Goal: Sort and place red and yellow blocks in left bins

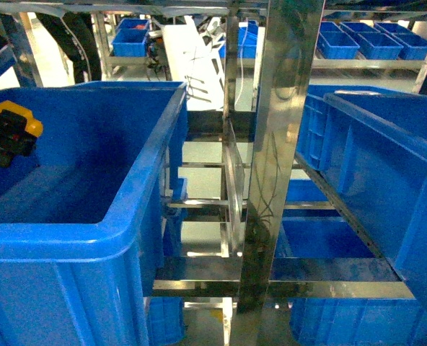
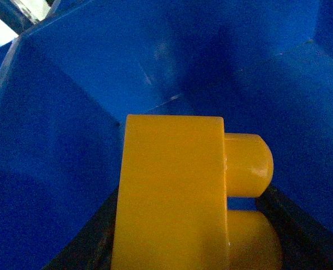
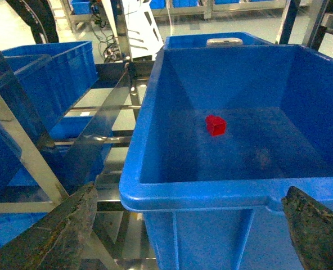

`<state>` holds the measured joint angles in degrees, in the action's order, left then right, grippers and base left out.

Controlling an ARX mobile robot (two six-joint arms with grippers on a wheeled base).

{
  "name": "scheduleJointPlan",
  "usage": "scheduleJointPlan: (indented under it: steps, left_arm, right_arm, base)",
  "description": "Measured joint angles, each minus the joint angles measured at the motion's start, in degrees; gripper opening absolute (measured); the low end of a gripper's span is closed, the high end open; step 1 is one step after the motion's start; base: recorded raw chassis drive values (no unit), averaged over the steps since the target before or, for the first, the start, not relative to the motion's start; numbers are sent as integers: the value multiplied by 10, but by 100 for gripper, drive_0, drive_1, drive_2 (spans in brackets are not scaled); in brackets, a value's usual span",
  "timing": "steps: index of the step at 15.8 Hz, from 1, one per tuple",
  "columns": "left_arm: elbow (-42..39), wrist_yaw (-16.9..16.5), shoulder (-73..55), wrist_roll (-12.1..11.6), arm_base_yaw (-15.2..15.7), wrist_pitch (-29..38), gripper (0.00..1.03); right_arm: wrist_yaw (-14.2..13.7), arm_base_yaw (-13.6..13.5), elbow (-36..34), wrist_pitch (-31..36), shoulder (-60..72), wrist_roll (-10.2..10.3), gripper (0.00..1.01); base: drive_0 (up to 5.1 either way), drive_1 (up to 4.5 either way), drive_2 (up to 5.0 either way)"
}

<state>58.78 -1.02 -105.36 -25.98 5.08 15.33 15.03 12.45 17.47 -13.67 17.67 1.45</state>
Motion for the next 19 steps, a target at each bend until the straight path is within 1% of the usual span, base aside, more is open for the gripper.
scheduleJointPlan:
  steps: [1,2,3,4,6,7,8,10,11,12,13,14,16,17,19]
  left_arm:
    - [13,16,-21,0,-1,6,56]
    - [22,21,-40,1,-3,-4,56]
    - [21,30,-54,5,-3,2,68]
    - [18,36,-58,7,-2,13,75]
    - [7,31,-47,16,2,34,91]
    - [-4,20,-28,21,5,45,99]
    - [-26,-1,11,27,12,63,98]
    - [-71,-47,90,35,32,90,98]
    - [-100,-73,147,36,50,77,98]
    - [-124,-94,204,45,69,49,98]
    - [-144,-109,253,59,89,43,98]
    - [-165,-125,298,79,108,7,98]
    - [-199,-172,401,124,132,-32,98]
    - [-226,-190,466,145,136,-44,98]
    - [-274,-203,556,178,130,-72,98]
  right_arm:
    - [0,0,0,0,0,0,98]
    - [0,0,0,0,0,0,98]
    - [0,0,0,0,0,0,98]
    - [0,0,0,0,0,0,98]
    - [0,0,0,0,0,0,98]
    - [0,0,0,0,0,0,98]
    - [0,0,0,0,0,0,98]
    - [0,0,0,0,0,0,98]
    - [0,0,0,0,0,0,98]
    - [0,0,0,0,0,0,98]
    - [0,0,0,0,0,0,98]
    - [0,0,0,0,0,0,98]
    - [0,0,0,0,0,0,98]
    - [0,0,0,0,0,0,98]
    - [0,0,0,0,0,0,98]
  base:
    - [0,0,0]
    - [0,0,0]
    - [0,0,0]
    - [0,0,0]
    - [0,0,0]
    - [0,0,0]
    - [0,0,0]
    - [0,0,0]
    - [0,0,0]
    - [0,0,0]
    - [0,0,0]
    - [0,0,0]
    - [0,0,0]
    - [0,0,0]
    - [0,0,0]
